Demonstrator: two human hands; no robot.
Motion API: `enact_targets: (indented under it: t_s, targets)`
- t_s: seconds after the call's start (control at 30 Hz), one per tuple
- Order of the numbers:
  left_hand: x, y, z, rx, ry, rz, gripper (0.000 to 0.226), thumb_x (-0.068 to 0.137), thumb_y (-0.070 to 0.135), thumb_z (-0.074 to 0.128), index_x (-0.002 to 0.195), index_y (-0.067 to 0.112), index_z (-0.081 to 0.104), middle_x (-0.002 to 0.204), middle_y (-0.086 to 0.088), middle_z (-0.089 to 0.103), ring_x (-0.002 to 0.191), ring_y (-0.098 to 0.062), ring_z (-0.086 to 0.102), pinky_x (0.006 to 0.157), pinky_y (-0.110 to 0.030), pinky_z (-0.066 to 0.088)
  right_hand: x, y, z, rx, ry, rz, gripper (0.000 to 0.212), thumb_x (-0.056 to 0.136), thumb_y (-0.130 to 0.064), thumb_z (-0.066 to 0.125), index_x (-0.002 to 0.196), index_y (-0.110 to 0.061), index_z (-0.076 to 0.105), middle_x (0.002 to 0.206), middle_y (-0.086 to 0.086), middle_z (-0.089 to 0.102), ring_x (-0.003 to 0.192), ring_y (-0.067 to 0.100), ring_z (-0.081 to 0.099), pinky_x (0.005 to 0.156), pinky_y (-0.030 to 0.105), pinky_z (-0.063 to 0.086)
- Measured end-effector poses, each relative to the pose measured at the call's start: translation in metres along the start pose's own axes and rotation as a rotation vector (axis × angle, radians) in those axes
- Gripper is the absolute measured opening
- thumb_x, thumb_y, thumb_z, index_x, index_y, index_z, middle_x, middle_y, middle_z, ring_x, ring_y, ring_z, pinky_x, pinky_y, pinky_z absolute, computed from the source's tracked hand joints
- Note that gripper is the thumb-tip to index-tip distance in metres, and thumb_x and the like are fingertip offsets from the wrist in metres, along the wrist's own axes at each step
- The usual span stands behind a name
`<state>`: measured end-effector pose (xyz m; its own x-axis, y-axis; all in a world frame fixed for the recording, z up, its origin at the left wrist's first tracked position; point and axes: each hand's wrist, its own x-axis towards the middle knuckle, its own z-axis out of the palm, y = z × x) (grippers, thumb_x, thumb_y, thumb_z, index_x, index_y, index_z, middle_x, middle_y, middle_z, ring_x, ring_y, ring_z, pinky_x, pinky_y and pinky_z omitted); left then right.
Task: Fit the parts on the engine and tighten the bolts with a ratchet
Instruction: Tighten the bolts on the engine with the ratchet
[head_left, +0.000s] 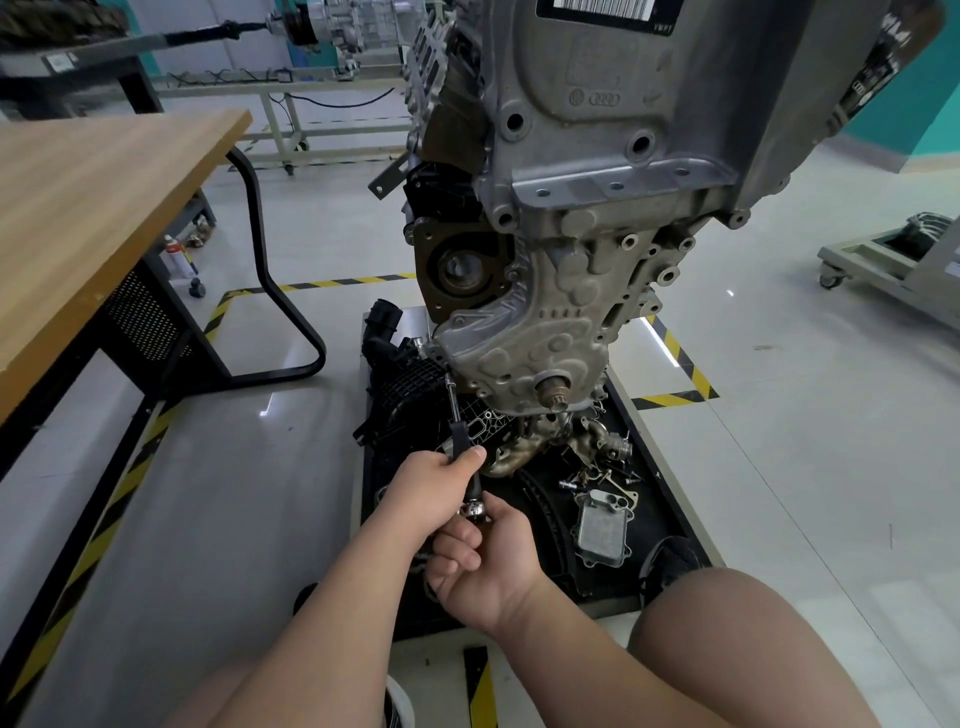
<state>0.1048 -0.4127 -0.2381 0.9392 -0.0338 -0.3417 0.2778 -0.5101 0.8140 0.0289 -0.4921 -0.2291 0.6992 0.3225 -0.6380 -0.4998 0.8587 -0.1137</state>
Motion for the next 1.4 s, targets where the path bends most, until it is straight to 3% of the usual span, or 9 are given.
enact_targets:
  t_s: [0.23,0.53,0.63,0.73,0.87,0.97,1.03,1.17,1.4]
  targets:
    - [0.002,-0.003,-0.001,-0.022,-0.012,-0.011,0.051,0.088,0.054,0.058,0.077,0.005,0.070,0.053,0.005,0.059,0.055,-0.013,0.057,0.059,-0.028,0.045,-0.004,0.001,0.003,-0.007,0.013,-0.003,0.062,0.099,-0.048,0.032,0.056,-0.008,0.054,0.043,-0.004,0.031,0.030,0.010,0.025,0.038,0.021,0.027]
    - [0.006,-0.005,0.002,-0.019,-0.015,-0.027,0.045,0.084,0.053,0.063,0.068,0.010,0.064,0.040,0.010,0.047,0.037,-0.009,0.044,0.049,-0.023,0.035,0.006,0.008,-0.004,-0.350,0.113,-0.276,0.042,0.105,-0.041,0.032,0.088,-0.009,0.055,0.054,0.001,0.043,0.040,0.014,0.032,0.047,0.027,0.034]
    - [0.007,-0.005,0.003,-0.024,-0.027,-0.026,0.044,0.084,0.052,0.063,0.068,0.011,0.061,0.043,0.009,0.046,0.038,-0.010,0.042,0.047,-0.023,0.034,0.005,0.009,-0.007,-0.615,0.185,-0.475,0.024,0.105,-0.033,0.037,0.114,-0.015,0.050,0.064,0.002,0.055,0.047,0.015,0.045,0.052,0.028,0.041]
    - [0.007,-0.004,0.004,-0.029,-0.023,-0.035,0.046,0.085,0.050,0.064,0.069,0.006,0.065,0.045,0.007,0.052,0.038,-0.009,0.046,0.046,-0.022,0.034,0.005,0.009,-0.015,-1.032,0.276,-0.694,0.040,0.103,-0.030,0.042,0.140,-0.029,0.028,0.096,-0.003,0.063,0.075,0.005,0.056,0.071,0.018,0.044]
    - [0.008,-0.004,0.003,-0.028,-0.002,-0.037,0.044,0.082,0.048,0.067,0.058,0.013,0.059,0.039,0.006,0.049,0.033,-0.008,0.045,0.041,-0.020,0.035,0.004,0.013,-0.017,-1.478,0.287,-0.786,0.040,0.102,-0.029,0.038,0.136,-0.032,0.017,0.084,-0.009,0.061,0.068,0.009,0.057,0.056,0.024,0.039]
    - [0.007,-0.004,0.002,-0.058,0.007,-0.018,0.043,0.080,0.047,0.070,0.072,0.004,0.069,0.058,-0.004,0.068,0.049,-0.012,0.062,0.060,-0.033,0.051,0.003,0.010,-0.015,-1.207,0.202,-0.767,0.025,0.104,-0.024,0.039,0.123,-0.034,0.026,0.104,-0.016,0.055,0.091,-0.001,0.058,0.071,0.013,0.043]
    - [0.006,-0.004,0.002,-0.063,0.016,0.002,0.047,0.080,0.048,0.070,0.080,0.001,0.072,0.069,-0.008,0.072,0.057,-0.011,0.066,0.068,-0.034,0.052,0.004,0.010,-0.011,-0.981,0.149,-0.668,0.023,0.104,-0.024,0.038,0.121,-0.037,0.030,0.102,-0.014,0.058,0.084,-0.005,0.056,0.069,0.011,0.042]
    - [0.004,-0.002,0.002,-0.055,0.003,0.012,0.046,0.082,0.052,0.067,0.054,0.015,0.063,0.043,0.007,0.055,0.040,-0.004,0.052,0.054,-0.025,0.041,0.004,0.010,-0.005,-0.616,0.133,-0.465,0.021,0.105,-0.025,0.034,0.095,-0.010,0.046,0.054,0.000,0.048,0.038,0.015,0.038,0.045,0.025,0.037]
    - [0.002,-0.003,0.002,-0.045,-0.031,-0.013,0.044,0.086,0.051,0.061,0.060,0.016,0.064,0.038,0.005,0.049,0.032,-0.010,0.046,0.044,-0.021,0.033,0.003,0.004,-0.003,-0.171,0.036,-0.198,0.038,0.101,-0.038,0.033,0.084,-0.009,0.052,0.055,0.000,0.037,0.040,0.013,0.028,0.048,0.027,0.032]
